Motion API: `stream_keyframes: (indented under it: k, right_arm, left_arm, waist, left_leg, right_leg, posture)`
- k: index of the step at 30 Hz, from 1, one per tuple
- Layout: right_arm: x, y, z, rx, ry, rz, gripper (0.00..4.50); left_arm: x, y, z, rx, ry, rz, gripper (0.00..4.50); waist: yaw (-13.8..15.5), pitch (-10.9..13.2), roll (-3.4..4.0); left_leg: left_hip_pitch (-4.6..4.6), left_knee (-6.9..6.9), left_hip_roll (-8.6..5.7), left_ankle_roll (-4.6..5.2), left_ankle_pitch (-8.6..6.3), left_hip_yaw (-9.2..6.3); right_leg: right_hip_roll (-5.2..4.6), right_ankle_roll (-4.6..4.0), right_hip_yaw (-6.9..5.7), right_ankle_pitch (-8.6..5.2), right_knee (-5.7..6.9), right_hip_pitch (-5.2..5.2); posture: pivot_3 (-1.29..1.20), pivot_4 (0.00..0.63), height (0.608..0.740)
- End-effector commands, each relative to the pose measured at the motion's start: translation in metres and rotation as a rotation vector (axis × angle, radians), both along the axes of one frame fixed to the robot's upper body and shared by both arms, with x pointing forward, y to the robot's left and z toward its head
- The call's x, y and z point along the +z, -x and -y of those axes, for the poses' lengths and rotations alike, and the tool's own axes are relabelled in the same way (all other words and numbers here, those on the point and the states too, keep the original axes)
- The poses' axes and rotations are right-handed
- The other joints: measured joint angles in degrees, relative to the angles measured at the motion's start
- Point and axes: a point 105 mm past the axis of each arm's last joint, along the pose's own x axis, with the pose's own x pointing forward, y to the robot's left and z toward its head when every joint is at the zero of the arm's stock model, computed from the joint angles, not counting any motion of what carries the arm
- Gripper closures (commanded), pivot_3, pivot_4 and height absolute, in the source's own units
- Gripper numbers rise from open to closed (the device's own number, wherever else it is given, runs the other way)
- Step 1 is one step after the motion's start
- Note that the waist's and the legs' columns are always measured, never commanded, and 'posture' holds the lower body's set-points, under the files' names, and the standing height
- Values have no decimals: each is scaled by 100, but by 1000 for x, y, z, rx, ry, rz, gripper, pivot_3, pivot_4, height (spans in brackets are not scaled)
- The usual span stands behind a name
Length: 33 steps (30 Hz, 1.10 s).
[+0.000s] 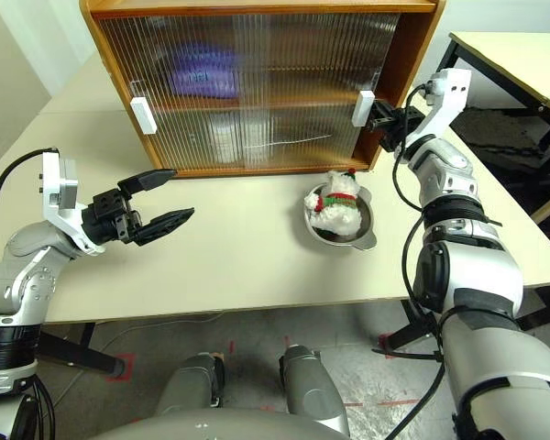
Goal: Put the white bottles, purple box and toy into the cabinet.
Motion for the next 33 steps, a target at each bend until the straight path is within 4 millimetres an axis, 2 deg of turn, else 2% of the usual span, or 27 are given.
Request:
stream_keyframes:
  k: [1,5,7,18,22,25,29,31,33]
  right_arm:
    - [15,-2,-22,78,-9,48,4474]
    - [12,-2,-44,160,17,47,4474]
    - [10,-1,-62,223,56,50,4474]
    - [27,-1,-137,416,42,97,4474]
    - [32,2,-156,462,33,106,4474]
    - [31,2,-155,471,44,103,4474]
    - [32,0,-116,400,112,103,4474]
    - [39,2,-88,359,153,119,3995]
    - [44,8,-72,357,186,129,3403]
  left_arm:
    - [-8,2,1,0,-21,-26,0]
    - [-8,2,1,7,-18,-25,0]
    - [-8,2,1,13,-22,-22,0]
    - [-5,2,-3,44,-19,-14,0]
    - [-6,2,-2,49,-14,-14,0]
    - [-3,1,1,50,11,-8,0]
    - [-4,4,-2,53,9,-14,0]
    - [-6,5,-4,49,5,-25,0]
    - [-7,5,-4,40,3,-29,0]
  waist:
    - [-14,2,3]
    - [3,3,5]
    - [-4,3,5]
    - [20,2,7]
    - [19,2,7]
    - [31,0,5]
    - [156,1,5]
    - [242,1,5]
    - [302,0,4]
  left_leg:
    - [0,-1,1,0,0,0]
    - [0,-5,2,0,0,-1]
    - [0,-5,2,0,0,-1]
    - [0,-12,6,-2,-1,-4]
    - [1,-17,9,-4,-3,-6]
    - [8,-32,9,-5,-3,-6]
    - [10,-57,8,-4,-2,-6]
    - [9,-58,8,-4,-2,-6]
    - [4,-58,7,-4,-2,-4]
  right_leg:
    - [1,0,0,0,0,0]
    - [2,0,-2,0,1,-2]
    - [2,0,-2,0,1,-2]
    - [3,-2,-9,0,3,-6]
    - [3,-5,-15,-2,3,-6]
    - [4,-5,-16,-2,3,-6]
    - [2,-12,-20,-6,3,-12]
    - [-3,-26,-27,-14,2,-13]
    - [-5,-32,-29,-18,-3,-15]
  posture:
    - [155,26,740]
    - [160,20,740]
    - [164,13,740]
    - [190,11,740]
    - [192,11,740]
    - [198,12,740]
    - [174,15,740]
    - [155,14,740]
    - [136,10,740]
